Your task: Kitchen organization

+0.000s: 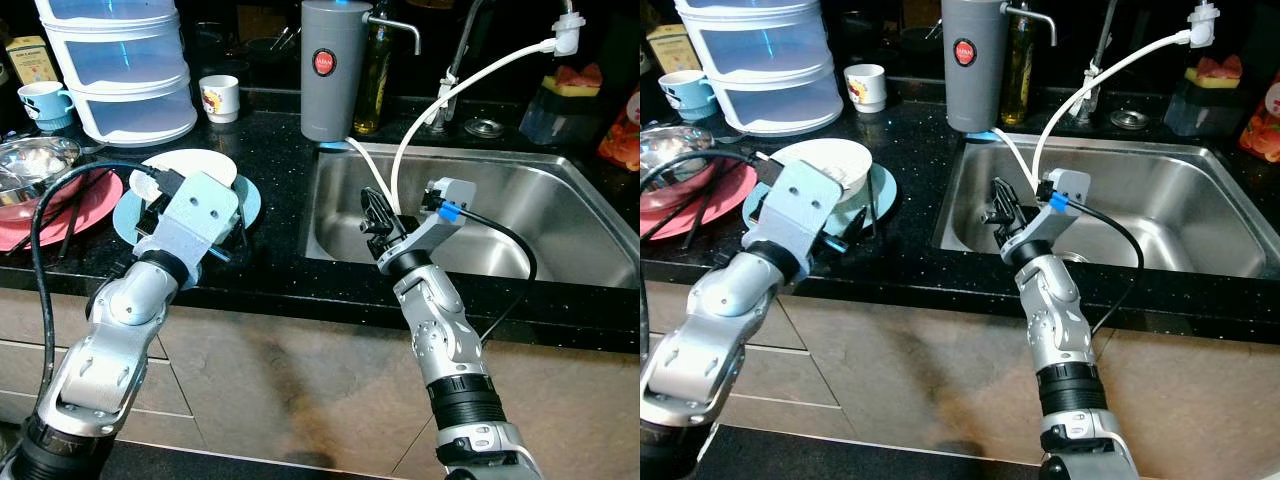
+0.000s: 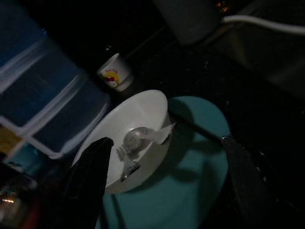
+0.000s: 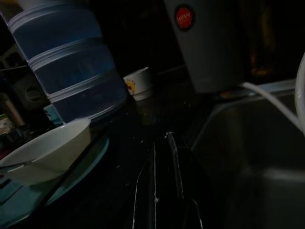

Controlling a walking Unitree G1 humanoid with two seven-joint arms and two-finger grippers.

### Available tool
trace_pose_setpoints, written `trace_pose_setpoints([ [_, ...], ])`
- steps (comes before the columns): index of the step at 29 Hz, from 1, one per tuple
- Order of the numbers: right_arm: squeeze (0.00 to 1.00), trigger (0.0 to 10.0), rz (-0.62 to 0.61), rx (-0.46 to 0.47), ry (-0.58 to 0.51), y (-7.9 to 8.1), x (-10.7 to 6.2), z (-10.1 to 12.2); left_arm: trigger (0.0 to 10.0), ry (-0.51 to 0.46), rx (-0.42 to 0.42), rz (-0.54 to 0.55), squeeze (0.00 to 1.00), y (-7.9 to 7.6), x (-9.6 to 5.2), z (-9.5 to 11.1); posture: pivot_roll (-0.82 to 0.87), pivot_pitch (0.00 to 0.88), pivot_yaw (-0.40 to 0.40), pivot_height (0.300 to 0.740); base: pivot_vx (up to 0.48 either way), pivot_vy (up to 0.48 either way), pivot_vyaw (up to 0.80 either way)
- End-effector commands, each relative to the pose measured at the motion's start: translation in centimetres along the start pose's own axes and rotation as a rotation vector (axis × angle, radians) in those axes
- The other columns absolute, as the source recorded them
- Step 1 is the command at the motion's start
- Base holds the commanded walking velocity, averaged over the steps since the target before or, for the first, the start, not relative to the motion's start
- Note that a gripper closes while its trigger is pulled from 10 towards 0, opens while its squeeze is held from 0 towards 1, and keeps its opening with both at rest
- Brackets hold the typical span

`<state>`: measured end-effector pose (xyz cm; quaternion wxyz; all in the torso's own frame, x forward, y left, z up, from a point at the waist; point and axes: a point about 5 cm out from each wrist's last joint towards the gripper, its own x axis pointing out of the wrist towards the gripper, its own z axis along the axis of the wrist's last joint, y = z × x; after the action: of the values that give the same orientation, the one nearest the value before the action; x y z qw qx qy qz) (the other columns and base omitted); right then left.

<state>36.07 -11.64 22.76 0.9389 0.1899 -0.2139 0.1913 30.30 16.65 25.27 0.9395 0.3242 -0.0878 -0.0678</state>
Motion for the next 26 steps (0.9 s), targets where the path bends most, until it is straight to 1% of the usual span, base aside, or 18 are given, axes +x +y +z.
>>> trace_pose_setpoints([
  [1, 0.00, 10.0, 0.052, 0.051, 0.011, 0.7, 0.2, 0.0, 10.0, 0.015, 0.089, 0.003, 0.00, -0.2, 0.0, -0.6, 0.15, 0.072, -0.003, 0.740, 0.000, 0.000, 0.00],
  [2, 0.00, 10.0, 0.077, 0.070, 0.032, 1.0, 0.1, -0.2, 10.0, 0.020, 0.126, 0.008, 0.00, -0.1, 0.0, -0.8, 0.15, 0.072, -0.003, 0.740, 0.000, 0.000, 0.00],
  [3, 0.00, 10.0, 0.077, 0.070, 0.032, 1.0, 0.1, -0.2, 10.0, 0.020, 0.126, 0.008, 0.00, -0.1, 0.0, -0.8, 0.15, 0.072, -0.003, 0.740, 0.000, 0.000, 0.00],
  [4, 0.00, 10.0, 0.114, 0.084, 0.063, 1.4, 0.0, -0.6, 10.0, 0.028, 0.163, 0.008, 0.00, 0.0, 0.1, -1.0, 0.15, 0.071, -0.002, 0.740, 0.000, 0.000, 0.00],
  [5, 0.00, 10.0, 0.126, 0.084, 0.074, 1.6, 0.0, -0.7, 10.0, 0.032, 0.166, 0.007, 0.00, -0.1, 0.1, -1.1, 0.15, 0.071, -0.002, 0.740, 0.000, 0.000, 0.00],
  [6, 0.00, 10.0, 0.133, 0.081, 0.079, 1.7, 0.0, -0.8, 10.0, 0.036, 0.141, 0.012, 0.00, -0.1, 0.1, -1.2, 0.15, 0.071, -0.002, 0.740, 0.000, 0.000, 0.00],
  [8, 0.00, 10.0, 0.138, 0.081, 0.082, 1.9, 0.0, -0.9, 10.0, 0.034, 0.143, 0.021, 0.00, 0.0, 0.2, -1.2, 0.15, 0.068, -0.002, 0.740, 0.000, 0.000, 0.00],
  [9, 0.00, 10.0, 0.140, 0.083, 0.084, 1.9, 0.0, -0.9, 10.0, 0.029, 0.160, 0.023, 0.00, 0.0, 0.2, -1.3, 0.15, 0.068, -0.002, 0.740, 0.000, 0.000, 0.00],
  [10, 0.00, 10.0, 0.146, 0.088, 0.087, 2.1, 0.0, -1.0, 10.0, 0.022, 0.197, 0.027, 0.00, 0.1, 0.4, -1.4, 0.15, 0.068, -0.002, 0.740, 0.000, 0.000, 0.00],
  [12, 0.00, 10.0, 0.158, 0.098, 0.092, 2.2, 0.0, -1.0, 10.0, 0.020, 0.226, 0.042, 0.00, 0.3, 0.6, -1.5, 0.15, 0.068, -0.002, 0.740, 0.000, 0.000, 0.00],
  [16, 0.00, 10.0, 0.187, 0.115, 0.102, 2.6, -0.1, -1.0, 10.0, 0.017, 0.276, 0.066, 0.00, 1.0, 1.1, -1.7, 0.15, 0.069, 0.003, 0.740, 0.000, 0.000, 0.00],
  [20, 0.00, 10.0, 0.207, 0.132, 0.108, 2.9, -0.3, -1.0, 10.0, 0.024, 0.294, 0.069, 0.00, 1.2, 1.5, -2.2, 0.15, 0.069, 0.004, 0.740, 0.000, 0.000, 0.00],
  [21, 0.00, 10.0, 0.233, 0.144, 0.116, 3.2, -0.4, -1.1, 10.0, 0.009, 0.302, 0.056, 0.00, 1.1, 1.6, -2.2, 0.15, 0.070, 0.005, 0.740, 0.000, 0.000, 0.00],
  [22, 0.00, 10.0, 0.295, 0.143, 0.131, 3.8, -0.7, -1.2, 10.0, -0.011, 0.312, 0.033, 0.00, 0.9, 1.9, -2.2, 0.15, 0.070, 0.007, 0.740, 0.000, 0.000, 0.00],
  [24, 0.00, 10.0, 0.367, 0.108, 0.132, 4.4, -1.1, -1.2, 10.0, -0.020, 0.311, 0.018, 0.00, 0.7, 2.0, -2.1, 0.15, 0.070, 0.008, 0.740, 0.000, 0.000, 0.00],
  [25, 0.00, 10.0, 0.367, 0.108, 0.132, 4.4, -1.1, -1.2, 10.0, -0.020, 0.311, 0.018, 0.00, 0.7, 2.0, -2.1, 0.15, 0.070, 0.008, 0.740, 0.000, 0.000, 0.00],
  [26, 0.00, 10.0, 0.400, 0.087, 0.126, 4.7, -1.3, -1.2, 10.0, -0.024, 0.312, 0.013, 0.00, 0.6, 2.2, -2.1, 0.15, 0.070, 0.008, 0.740, 0.000, 0.000, 0.00],
])
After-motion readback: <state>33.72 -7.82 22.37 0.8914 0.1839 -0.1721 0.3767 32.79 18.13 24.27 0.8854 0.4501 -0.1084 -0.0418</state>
